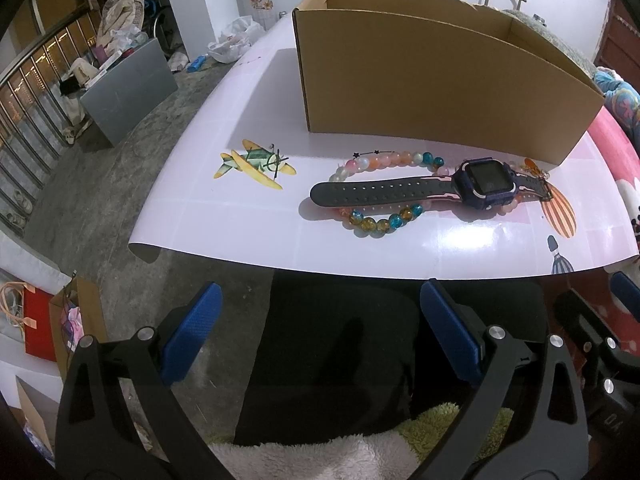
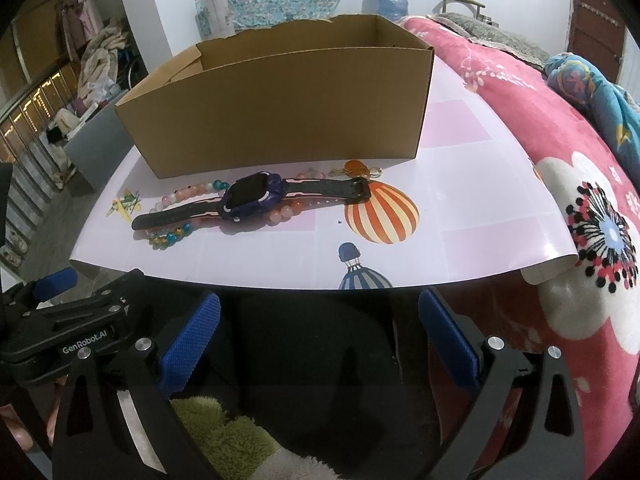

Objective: Organize jewelry

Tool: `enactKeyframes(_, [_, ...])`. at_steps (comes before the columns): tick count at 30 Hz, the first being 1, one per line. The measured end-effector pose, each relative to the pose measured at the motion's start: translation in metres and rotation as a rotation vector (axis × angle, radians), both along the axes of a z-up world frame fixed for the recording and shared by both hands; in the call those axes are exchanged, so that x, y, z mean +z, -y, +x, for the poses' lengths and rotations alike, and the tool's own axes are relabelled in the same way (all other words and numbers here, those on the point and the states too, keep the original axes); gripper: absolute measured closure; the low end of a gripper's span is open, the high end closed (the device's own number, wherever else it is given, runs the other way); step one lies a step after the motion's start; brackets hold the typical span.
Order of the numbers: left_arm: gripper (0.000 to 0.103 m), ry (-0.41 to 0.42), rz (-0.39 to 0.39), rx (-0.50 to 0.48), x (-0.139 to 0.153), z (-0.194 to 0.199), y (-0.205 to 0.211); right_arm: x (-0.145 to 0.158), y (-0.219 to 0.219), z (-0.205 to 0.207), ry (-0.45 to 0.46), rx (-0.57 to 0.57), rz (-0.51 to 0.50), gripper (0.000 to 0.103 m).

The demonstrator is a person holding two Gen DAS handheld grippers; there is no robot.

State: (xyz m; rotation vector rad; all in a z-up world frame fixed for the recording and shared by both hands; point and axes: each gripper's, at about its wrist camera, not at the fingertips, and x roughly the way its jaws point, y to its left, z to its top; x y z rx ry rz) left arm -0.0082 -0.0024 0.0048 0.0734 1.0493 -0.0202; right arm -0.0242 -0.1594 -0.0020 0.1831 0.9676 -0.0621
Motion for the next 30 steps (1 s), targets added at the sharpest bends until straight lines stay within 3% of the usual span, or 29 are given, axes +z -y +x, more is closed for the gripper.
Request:
enactKeyframes(15, [0.007, 0.027, 0.000, -0.012, -0.001, -0.001, -0.006, -0.001, 0.001, -0.001, 0.008, -0.028, -0.030, 0.006])
enactKeyframes(21, [0.007, 0.043, 0.003, -0.031, -0.001, 0.004, -0.009, -0.001, -0.001, -0.003, 0.049, -0.048, -0.111, 0.006])
enactKeyframes(25, [0.007, 0.029, -0.022, -0.045, -0.001, 0.010, -0.013, 0.004, -0.007, -0.005, 0.098, 0.001, -0.193, 0.006])
enactKeyframes(30, [0.007, 0.078, -0.070, -0.120, 0.008, 0.016, -0.015, 0.008, 0.010, 0.001, 0.133, 0.028, -0.062, 0.006])
